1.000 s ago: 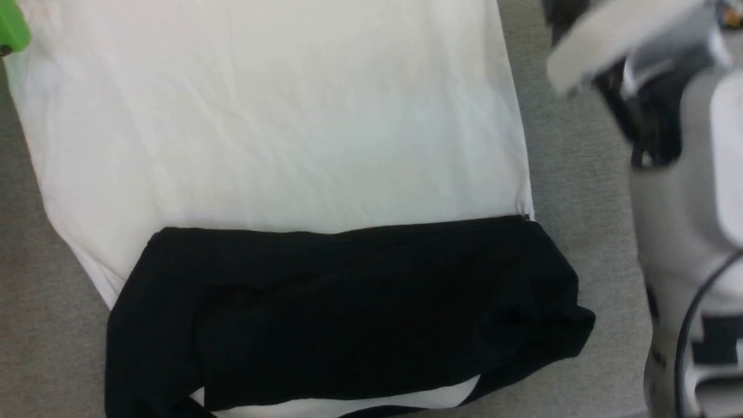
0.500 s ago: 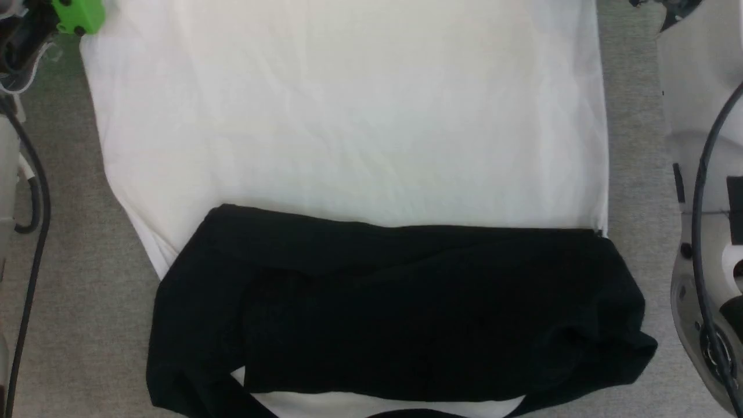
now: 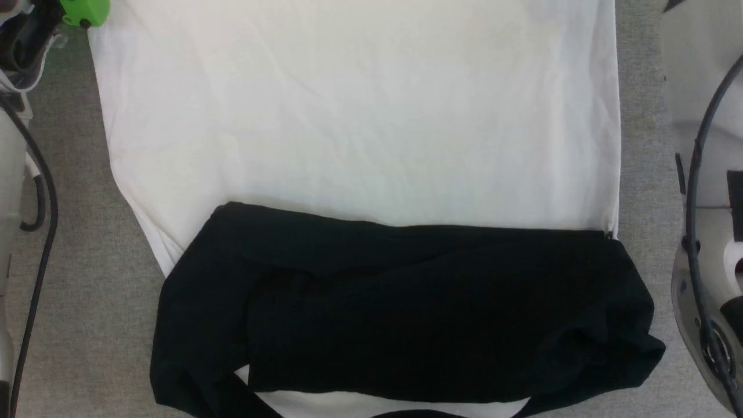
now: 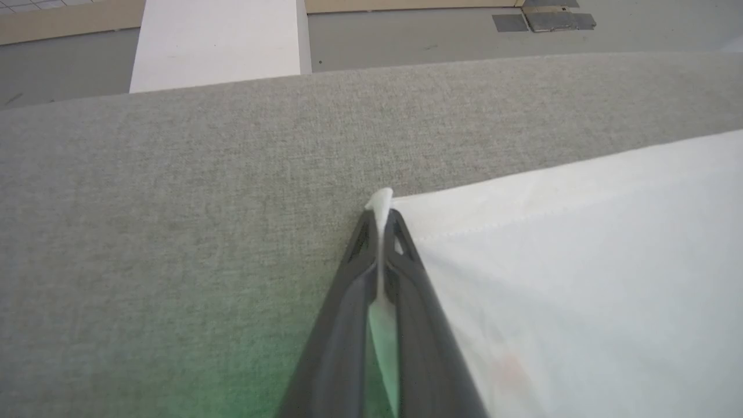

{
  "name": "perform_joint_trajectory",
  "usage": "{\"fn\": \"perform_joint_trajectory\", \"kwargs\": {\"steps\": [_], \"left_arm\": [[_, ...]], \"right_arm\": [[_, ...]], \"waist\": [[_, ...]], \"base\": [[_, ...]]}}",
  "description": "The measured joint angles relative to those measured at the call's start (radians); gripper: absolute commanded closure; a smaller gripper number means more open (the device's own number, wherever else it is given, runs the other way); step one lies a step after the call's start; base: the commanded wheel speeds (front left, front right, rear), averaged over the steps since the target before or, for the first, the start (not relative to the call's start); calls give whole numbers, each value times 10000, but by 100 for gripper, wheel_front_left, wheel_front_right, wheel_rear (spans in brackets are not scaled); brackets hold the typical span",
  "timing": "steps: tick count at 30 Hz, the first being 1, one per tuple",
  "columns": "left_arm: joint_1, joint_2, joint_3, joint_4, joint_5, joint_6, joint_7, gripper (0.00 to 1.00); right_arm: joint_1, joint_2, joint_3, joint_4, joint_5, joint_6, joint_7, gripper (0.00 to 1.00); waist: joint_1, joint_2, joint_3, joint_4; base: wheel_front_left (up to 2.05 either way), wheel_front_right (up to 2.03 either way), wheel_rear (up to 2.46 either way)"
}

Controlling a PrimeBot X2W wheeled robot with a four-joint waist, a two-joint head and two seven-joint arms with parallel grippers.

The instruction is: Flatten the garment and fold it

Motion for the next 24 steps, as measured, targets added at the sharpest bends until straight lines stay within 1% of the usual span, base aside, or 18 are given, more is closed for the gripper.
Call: {"fn": "perform_joint_trajectory", "kwargs": {"steps": [5, 8, 10, 12, 16, 19, 24], "left_arm": [[538, 63, 94, -282, 280, -644, -2080, 100], [1161, 94, 171, -662, 314, -865, -3087, 100], [1678, 109, 224, -1001, 313, -905, -3618, 100], [2347, 119, 355, -1444, 278, -901, -4088, 100], [3920, 230, 502, -2380, 127, -769, -4637, 100], [5209, 247, 593, -3158, -163, -573, -4890, 100], [7312, 364, 734, -4293, -359, -96, -5089, 100]], "right_arm": [[828, -25, 464, -619, 882, 0, -1664, 100], [1541, -136, 719, -1160, 1444, 0, -2673, 100], [2097, -320, 915, -1609, 1824, 0, -3294, 100], [2778, -600, 1124, -2138, 2201, 0, -3848, 100], [4318, -1204, 1271, -3271, 2686, 0, -4487, 100], [5568, -1553, 1172, -4146, 2951, 0, -4673, 100], [7672, -1908, 790, -5503, 3198, 0, -4466, 100]], "waist": [[0, -1, -377, -11], [0, -1, -716, 15], [0, -1, -975, 44], [0, -1, -1293, 81], [-1, 0, -1989, 169], [-2, 0, -2543, 251], [-2, 0, -3464, 414]], "base": [[0, 0, 0], [0, 0, 0], [0, 0, 0], [0, 0, 0], [0, 0, 0], [0, 0, 0], [0, 0, 0]]}}
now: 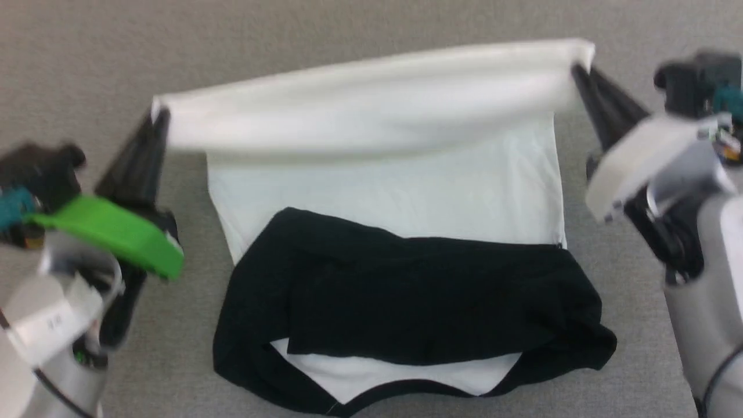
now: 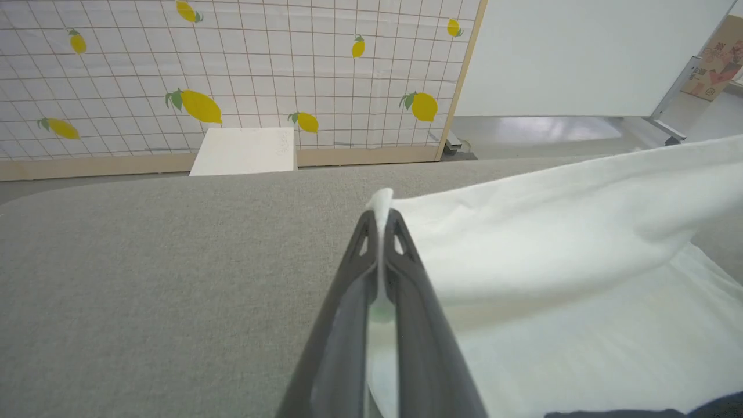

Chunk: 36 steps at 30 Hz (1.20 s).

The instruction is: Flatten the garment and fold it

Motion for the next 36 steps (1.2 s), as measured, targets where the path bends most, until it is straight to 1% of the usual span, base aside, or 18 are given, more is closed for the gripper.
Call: {"fn": "perform_joint_trajectory", "kwargs": {"steps": [3, 8, 12, 17, 20, 25, 28, 32, 36], "left_arm": [[1220, 31, -12, -548, -153, 221, 0, 100], [2917, -104, -186, -1137, -734, 339, -10, 100], [3854, -284, -479, -1183, -1214, 334, 81, 100], [4658, -426, -836, -963, -1672, 228, 268, 100], [4919, -447, -1034, -740, -1733, 130, 359, 100], [5136, -598, -1478, -328, -1822, 10, 604, 100], [5123, -713, -1693, 58, -1822, -134, 690, 100], [5051, -844, -2019, 732, -1766, -314, 800, 100], [4877, -980, -2234, 1358, -1687, -468, 792, 100]], "right_arm": [[1228, -48, -351, -748, 111, 0, 370, 100], [3094, -4, -1053, -1808, 132, 0, 1139, 100], [4386, 213, -1509, -2445, 107, 0, 1718, 100], [5443, 483, -2004, -2907, -4, 0, 2249, 100], [6006, 662, -2266, -3141, -105, 0, 2594, 100], [6910, 884, -2598, -3321, -309, 0, 3206, 100], [7250, 1034, -2635, -3252, -523, 0, 3419, 100], [7421, 1262, -2568, -2759, -610, 0, 3444, 100], [7450, 1346, -2452, -2105, -683, 0, 3411, 100]], "waist": [[0, 0, -515, 118], [0, 0, -1221, 376], [0, 0, -1592, 643], [0, 0, -1896, 910], [0, 0, -2019, 1034], [0, 0, -2084, 1181], [0, 0, -2070, 1222], [0, 0, -2060, 1218], [0, 0, -2098, 1205]], "base": [[0, 0, 0], [0, 0, 0], [0, 0, 0], [0, 0, 0], [0, 0, 0], [0, 0, 0], [0, 0, 0], [0, 0, 0], [0, 0, 0]]}}
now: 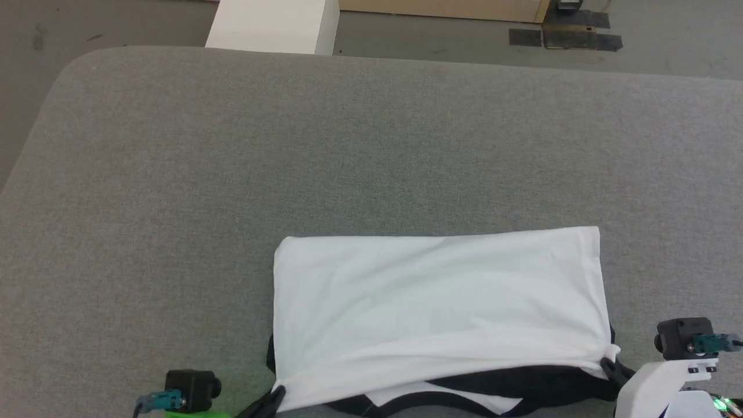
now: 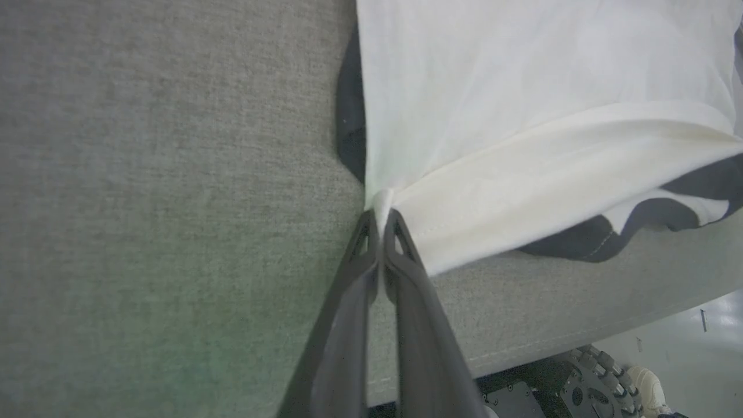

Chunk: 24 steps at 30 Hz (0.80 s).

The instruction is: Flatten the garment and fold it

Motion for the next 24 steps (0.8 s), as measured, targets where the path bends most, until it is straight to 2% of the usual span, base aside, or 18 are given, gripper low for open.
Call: {"fn": "perform_joint_trajectory", "kwargs": {"steps": [1, 2, 8, 13, 17, 20, 24], "left_arm": [[-32, -38, 2, 79, 0, -17, -19, 57], [-50, -82, 12, 174, 0, -35, -96, 0], [-60, -238, 282, 186, -13, -27, -639, 0], [-35, -201, 851, -359, 12, 257, -1413, 0], [-63, -224, 1235, -663, 546, 621, -2439, 0], [-214, -397, 1444, -548, 1012, 924, -3170, 0], [-706, -752, 1732, -222, 1822, 1175, -3605, 0]], "right_arm": [[0, 12, 15, 56, -13, 0, -46, 81], [3, 25, 21, 111, -17, 0, -90, 0], [369, 234, -303, -38, 48, 0, -201, 0], [827, 376, -938, -840, 182, 0, -96, 0], [839, 489, -1586, -1348, 757, 0, -669, 0], [728, 499, -1766, -1118, 1185, -2, -1246, 0], [370, 510, -1783, -228, 1795, -2, -1990, 0]], "waist": [[0, 0, -17, -2], [0, 0, -45, -4], [0, 0, -316, 8], [0, 0, -646, 44], [0, 0, -878, 98], [0, 0, -1009, 138], [0, 0, -1124, 169]], "base": [[0, 0, 0], [0, 0, 0], [0, 0, 0], [0, 0, 0], [0, 0, 0], [0, 0, 0], [0, 0, 0]]}}
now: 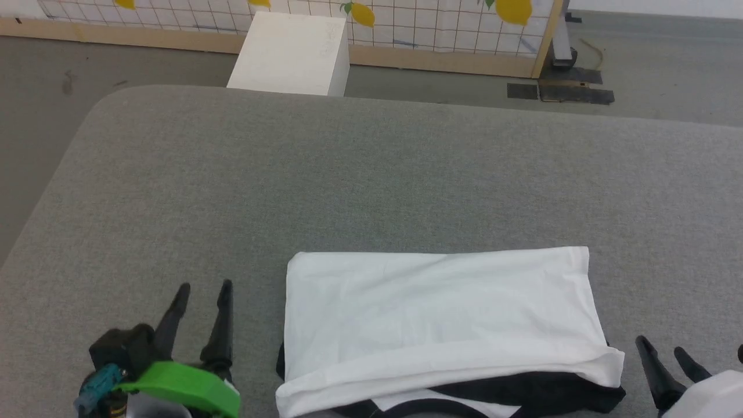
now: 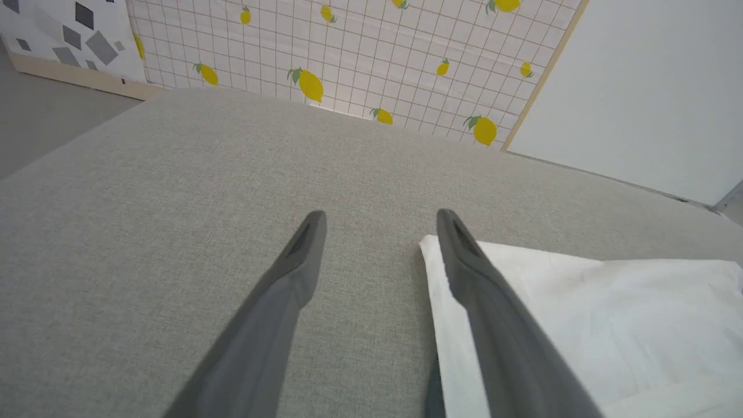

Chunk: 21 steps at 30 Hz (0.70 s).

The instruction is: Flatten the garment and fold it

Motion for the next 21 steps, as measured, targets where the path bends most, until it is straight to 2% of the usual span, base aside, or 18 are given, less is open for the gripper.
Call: {"fn": "perform_joint_trajectory", "kwargs": {"steps": [5, 9, 12, 20, 21], "left_arm": [[-671, -629, 895, 188, 1151, -6, -75, 0], [-840, -1227, 1758, 176, 2086, -288, -92, 0], [-839, -1578, 2226, 224, 2581, -550, -92, 0], [-823, -2290, 2955, 462, 3354, -1304, -92, 0], [-820, -2355, 3009, 489, 3392, -1363, -92, 0]], "right_arm": [[-749, 10, 174, 1707, 1055, 0, -506, 0], [-1388, 12, 527, 3200, 1795, 0, -525, 0], [-1801, 25, 819, 4061, 1923, 0, -341, 0], [-2801, -125, 1279, 5041, 1678, 6, 407, 0], [-2847, -132, 1365, 5066, 1682, 8, 554, 7]], "waist": [[0, 0, -36, 21], [0, 0, -41, -23], [0, 0, -23, -76], [0, 0, 100, -87], [0, 0, 107, -78]], "base": [[0, 0, 0], [0, 0, 0], [0, 0, 0], [0, 0, 0], [0, 0, 0]]}}
